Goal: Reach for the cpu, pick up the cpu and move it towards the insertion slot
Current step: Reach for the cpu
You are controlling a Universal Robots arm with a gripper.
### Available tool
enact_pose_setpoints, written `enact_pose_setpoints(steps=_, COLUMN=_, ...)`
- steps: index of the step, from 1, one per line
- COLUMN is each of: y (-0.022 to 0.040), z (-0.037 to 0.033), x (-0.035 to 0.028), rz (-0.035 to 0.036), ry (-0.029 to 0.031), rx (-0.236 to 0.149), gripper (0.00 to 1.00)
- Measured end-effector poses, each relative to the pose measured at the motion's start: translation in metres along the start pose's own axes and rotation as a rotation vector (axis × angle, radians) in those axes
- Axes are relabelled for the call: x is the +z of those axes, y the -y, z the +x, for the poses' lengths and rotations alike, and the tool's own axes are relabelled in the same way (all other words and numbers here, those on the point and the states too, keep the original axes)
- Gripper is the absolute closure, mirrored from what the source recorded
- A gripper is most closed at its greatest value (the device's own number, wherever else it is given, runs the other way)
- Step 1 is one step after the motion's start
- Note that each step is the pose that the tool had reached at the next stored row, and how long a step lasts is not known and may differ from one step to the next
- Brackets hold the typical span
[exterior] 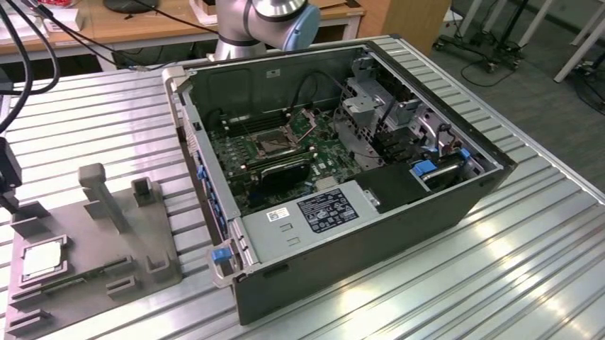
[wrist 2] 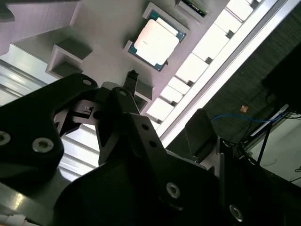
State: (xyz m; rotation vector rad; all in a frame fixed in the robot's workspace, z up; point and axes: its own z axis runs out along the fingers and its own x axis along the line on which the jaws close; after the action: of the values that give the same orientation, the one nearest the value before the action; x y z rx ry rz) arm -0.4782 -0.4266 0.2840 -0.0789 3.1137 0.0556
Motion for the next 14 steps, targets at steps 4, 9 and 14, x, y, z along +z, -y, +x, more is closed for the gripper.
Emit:
enact_pose_setpoints(steps=4, y=-0.0001, z=0.0000, x=-0.0001, rz=0.0002, ry=-0.0003, rx=0.000, gripper=0.32)
enact_pose_setpoints(steps=9, y=0.0000, z=-0.0010, x=0.0030, rz=0.0013, ry=-0.0004, rx=0.000, gripper=0.32)
enact_pose_setpoints(steps=14, y=0.0013, z=-0.0011, x=0.0109, rz=0.0012, ry=-0.0002, rx=0.000, gripper=0.32)
